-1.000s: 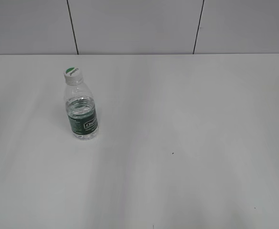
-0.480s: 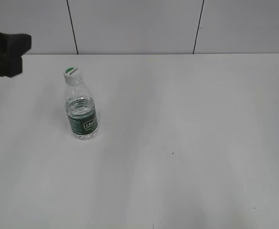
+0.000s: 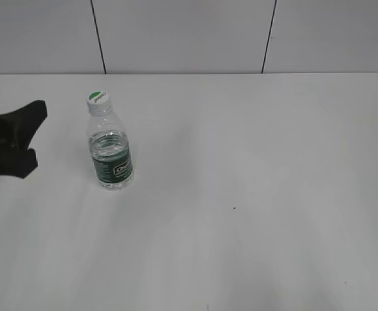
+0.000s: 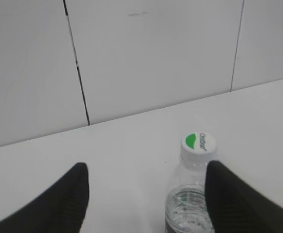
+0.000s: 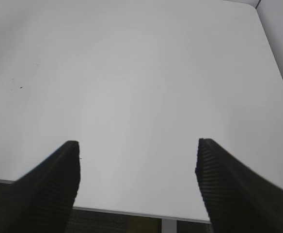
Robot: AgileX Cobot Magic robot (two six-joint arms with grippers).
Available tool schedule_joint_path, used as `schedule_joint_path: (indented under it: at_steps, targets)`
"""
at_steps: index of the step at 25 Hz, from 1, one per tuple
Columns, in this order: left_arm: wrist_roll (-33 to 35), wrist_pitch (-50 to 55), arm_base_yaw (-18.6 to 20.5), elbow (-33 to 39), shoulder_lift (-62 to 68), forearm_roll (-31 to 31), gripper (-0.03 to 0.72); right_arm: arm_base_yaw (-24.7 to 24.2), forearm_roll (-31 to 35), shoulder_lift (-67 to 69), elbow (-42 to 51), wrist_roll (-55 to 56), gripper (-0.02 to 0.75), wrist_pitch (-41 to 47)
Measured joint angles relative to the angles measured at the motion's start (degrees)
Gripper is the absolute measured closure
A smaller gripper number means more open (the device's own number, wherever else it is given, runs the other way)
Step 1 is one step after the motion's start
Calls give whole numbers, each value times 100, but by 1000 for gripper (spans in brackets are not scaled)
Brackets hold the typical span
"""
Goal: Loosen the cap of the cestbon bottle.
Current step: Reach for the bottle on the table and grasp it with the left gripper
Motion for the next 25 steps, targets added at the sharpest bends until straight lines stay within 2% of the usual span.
schedule_joint_path:
  at_steps: [4, 7, 12, 17, 25]
  targets:
    - [-676, -896, 0, 481, 509, 645, 230, 0, 0, 0, 0, 0, 169, 0]
    - [-785, -1559, 0, 544, 1167, 1033, 230, 0, 0, 0, 0, 0, 169, 0]
    - [-993, -2714, 0, 547, 2668, 1228, 231, 0, 0, 0, 0, 0, 169, 0]
    - [-1258, -2792, 0, 340, 3944, 1311, 231, 0, 0, 0, 0, 0, 169, 0]
    - [-1354, -2844, 39, -298, 4404, 1478, 231, 0, 0, 0, 0, 0, 169, 0]
